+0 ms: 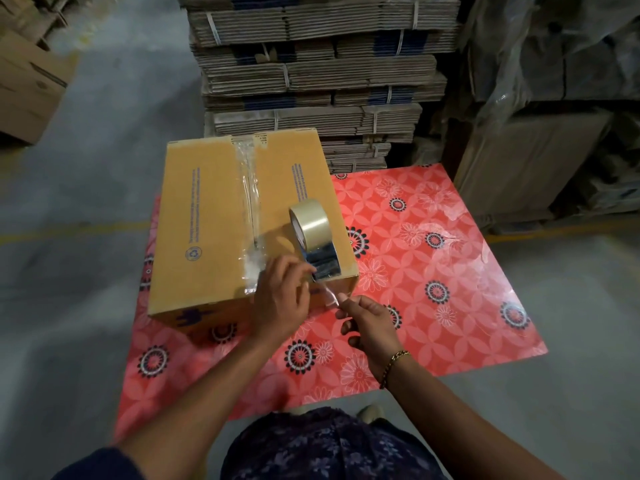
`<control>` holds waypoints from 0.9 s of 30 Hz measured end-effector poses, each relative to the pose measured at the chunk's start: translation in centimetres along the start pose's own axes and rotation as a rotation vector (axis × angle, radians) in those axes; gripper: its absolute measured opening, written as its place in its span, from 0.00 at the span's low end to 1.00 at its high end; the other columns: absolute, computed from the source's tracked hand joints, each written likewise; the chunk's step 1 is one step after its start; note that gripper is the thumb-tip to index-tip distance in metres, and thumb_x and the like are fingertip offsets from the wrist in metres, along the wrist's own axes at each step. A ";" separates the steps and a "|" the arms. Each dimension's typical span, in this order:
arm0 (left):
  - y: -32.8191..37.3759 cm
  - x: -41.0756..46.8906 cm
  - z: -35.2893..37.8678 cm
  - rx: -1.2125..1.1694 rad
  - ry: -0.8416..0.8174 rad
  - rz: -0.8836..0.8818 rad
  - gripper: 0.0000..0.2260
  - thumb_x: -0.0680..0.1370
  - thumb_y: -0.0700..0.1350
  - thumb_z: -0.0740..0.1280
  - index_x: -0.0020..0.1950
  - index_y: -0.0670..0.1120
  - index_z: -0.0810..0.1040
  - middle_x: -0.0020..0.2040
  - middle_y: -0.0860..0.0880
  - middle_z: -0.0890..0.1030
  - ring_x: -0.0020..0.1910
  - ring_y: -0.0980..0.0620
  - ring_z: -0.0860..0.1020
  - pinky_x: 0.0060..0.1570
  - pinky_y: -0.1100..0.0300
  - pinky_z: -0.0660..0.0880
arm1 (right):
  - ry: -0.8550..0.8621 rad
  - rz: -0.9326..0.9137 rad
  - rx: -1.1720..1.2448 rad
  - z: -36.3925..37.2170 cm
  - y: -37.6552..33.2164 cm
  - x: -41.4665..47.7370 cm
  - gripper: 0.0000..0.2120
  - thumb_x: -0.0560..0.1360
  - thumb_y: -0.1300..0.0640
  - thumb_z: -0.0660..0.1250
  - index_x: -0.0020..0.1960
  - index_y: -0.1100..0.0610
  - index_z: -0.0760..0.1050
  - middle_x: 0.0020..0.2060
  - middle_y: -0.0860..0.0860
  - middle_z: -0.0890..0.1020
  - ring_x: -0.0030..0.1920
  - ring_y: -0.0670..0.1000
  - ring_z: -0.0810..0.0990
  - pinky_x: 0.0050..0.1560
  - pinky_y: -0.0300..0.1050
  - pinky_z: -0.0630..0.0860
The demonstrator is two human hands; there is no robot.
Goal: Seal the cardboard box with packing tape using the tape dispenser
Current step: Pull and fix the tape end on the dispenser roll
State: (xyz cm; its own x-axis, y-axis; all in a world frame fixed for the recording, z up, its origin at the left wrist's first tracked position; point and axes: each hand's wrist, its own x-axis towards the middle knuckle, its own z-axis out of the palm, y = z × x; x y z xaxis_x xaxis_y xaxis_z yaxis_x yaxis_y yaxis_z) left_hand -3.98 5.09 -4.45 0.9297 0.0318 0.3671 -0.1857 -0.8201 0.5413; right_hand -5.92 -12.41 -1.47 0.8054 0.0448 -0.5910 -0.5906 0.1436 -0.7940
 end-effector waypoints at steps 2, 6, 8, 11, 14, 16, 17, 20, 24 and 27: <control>0.7 -1.7 0.2 0.028 -0.061 0.070 0.11 0.74 0.39 0.72 0.55 0.48 0.79 0.53 0.48 0.76 0.53 0.49 0.75 0.51 0.56 0.74 | -0.009 0.006 -0.009 0.0 0.0 0.1 0.11 0.75 0.52 0.72 0.39 0.56 0.77 0.35 0.52 0.82 0.28 0.47 0.73 0.28 0.40 0.65; 1.5 -1.9 0.8 0.001 -0.060 0.056 0.06 0.78 0.43 0.70 0.54 0.48 0.79 0.52 0.49 0.76 0.52 0.50 0.74 0.50 0.56 0.73 | -0.030 0.026 -0.029 -0.3 -0.1 0.2 0.10 0.76 0.52 0.72 0.42 0.58 0.78 0.36 0.52 0.82 0.28 0.47 0.74 0.28 0.40 0.65; 1.4 -1.6 0.9 -0.021 -0.060 0.037 0.03 0.79 0.44 0.69 0.51 0.47 0.80 0.50 0.50 0.76 0.50 0.51 0.74 0.49 0.55 0.74 | -0.061 0.040 -0.016 -0.5 -0.3 0.2 0.10 0.75 0.50 0.72 0.44 0.58 0.78 0.36 0.52 0.81 0.29 0.47 0.74 0.29 0.40 0.65; 1.4 -1.7 0.8 -0.061 -0.066 0.002 0.05 0.79 0.46 0.66 0.49 0.47 0.81 0.48 0.51 0.76 0.49 0.51 0.74 0.46 0.52 0.75 | -0.184 0.093 -0.028 -1.0 -0.9 0.3 0.18 0.75 0.40 0.67 0.47 0.55 0.79 0.36 0.50 0.81 0.30 0.48 0.74 0.31 0.41 0.64; 1.6 -1.9 0.9 -0.165 -0.056 -0.092 0.05 0.79 0.47 0.66 0.47 0.48 0.80 0.47 0.52 0.76 0.47 0.52 0.76 0.44 0.49 0.77 | -0.270 0.091 -0.048 -2.4 -1.7 0.9 0.26 0.75 0.32 0.62 0.51 0.56 0.79 0.37 0.51 0.82 0.31 0.49 0.76 0.32 0.42 0.66; 2.1 -2.2 0.8 -0.188 -0.044 -0.131 0.04 0.78 0.47 0.66 0.47 0.49 0.79 0.47 0.54 0.77 0.46 0.53 0.77 0.42 0.49 0.77 | -0.233 -0.103 -0.273 -3.9 -2.0 1.6 0.19 0.75 0.40 0.68 0.54 0.55 0.76 0.41 0.55 0.82 0.33 0.50 0.78 0.29 0.42 0.69; 2.3 -2.3 0.7 -0.200 -0.036 -0.149 0.03 0.78 0.46 0.67 0.47 0.49 0.79 0.47 0.54 0.77 0.45 0.54 0.78 0.42 0.49 0.78 | -0.204 -0.231 -0.418 -4.7 -2.0 2.1 0.14 0.76 0.46 0.70 0.55 0.53 0.75 0.43 0.56 0.82 0.33 0.52 0.79 0.29 0.42 0.71; 3.0 -2.5 0.7 -0.242 -0.014 -0.222 0.01 0.77 0.43 0.70 0.47 0.48 0.80 0.46 0.55 0.78 0.44 0.56 0.79 0.42 0.51 0.79 | -0.213 -0.534 -0.723 -6.1 -2.1 3.8 0.12 0.76 0.57 0.70 0.58 0.50 0.73 0.44 0.50 0.81 0.33 0.54 0.80 0.33 0.52 0.76; 4.1 -2.6 0.9 -0.260 0.019 -0.298 0.02 0.77 0.43 0.73 0.47 0.47 0.81 0.46 0.55 0.80 0.44 0.59 0.79 0.44 0.57 0.79 | -0.297 -0.782 -0.929 -5.7 -2.6 5.5 0.15 0.73 0.65 0.68 0.56 0.50 0.74 0.46 0.44 0.79 0.37 0.46 0.78 0.38 0.45 0.77; 4.6 -2.8 1.1 -0.282 0.037 -0.342 0.02 0.76 0.42 0.73 0.48 0.46 0.82 0.47 0.54 0.81 0.45 0.59 0.80 0.46 0.62 0.77 | -0.315 -0.816 -0.948 -4.9 -2.9 6.1 0.15 0.72 0.66 0.67 0.55 0.51 0.75 0.47 0.47 0.79 0.41 0.48 0.78 0.41 0.52 0.78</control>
State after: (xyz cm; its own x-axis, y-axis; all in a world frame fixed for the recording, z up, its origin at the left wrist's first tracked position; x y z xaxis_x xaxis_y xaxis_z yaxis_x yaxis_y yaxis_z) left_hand -7.13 0.60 -3.78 0.9418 0.2984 0.1551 0.0461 -0.5714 0.8194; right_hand 0.46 -17.43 -3.43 0.8481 0.5257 0.0663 0.3756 -0.5083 -0.7749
